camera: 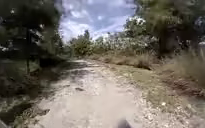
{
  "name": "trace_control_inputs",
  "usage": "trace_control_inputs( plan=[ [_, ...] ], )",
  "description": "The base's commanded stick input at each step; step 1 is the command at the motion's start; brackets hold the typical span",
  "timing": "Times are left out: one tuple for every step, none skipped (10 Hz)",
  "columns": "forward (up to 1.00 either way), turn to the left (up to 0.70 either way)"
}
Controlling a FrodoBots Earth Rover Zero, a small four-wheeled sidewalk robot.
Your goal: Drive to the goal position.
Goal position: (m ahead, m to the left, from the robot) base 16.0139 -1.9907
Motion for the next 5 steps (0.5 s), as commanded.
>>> trace_control_inputs(
  plan=[
    [0.85, 0.00],
    [0.85, 0.00],
    [0.85, 0.00],
    [0.85, 0.00],
    [0.85, 0.00]
  ],
)
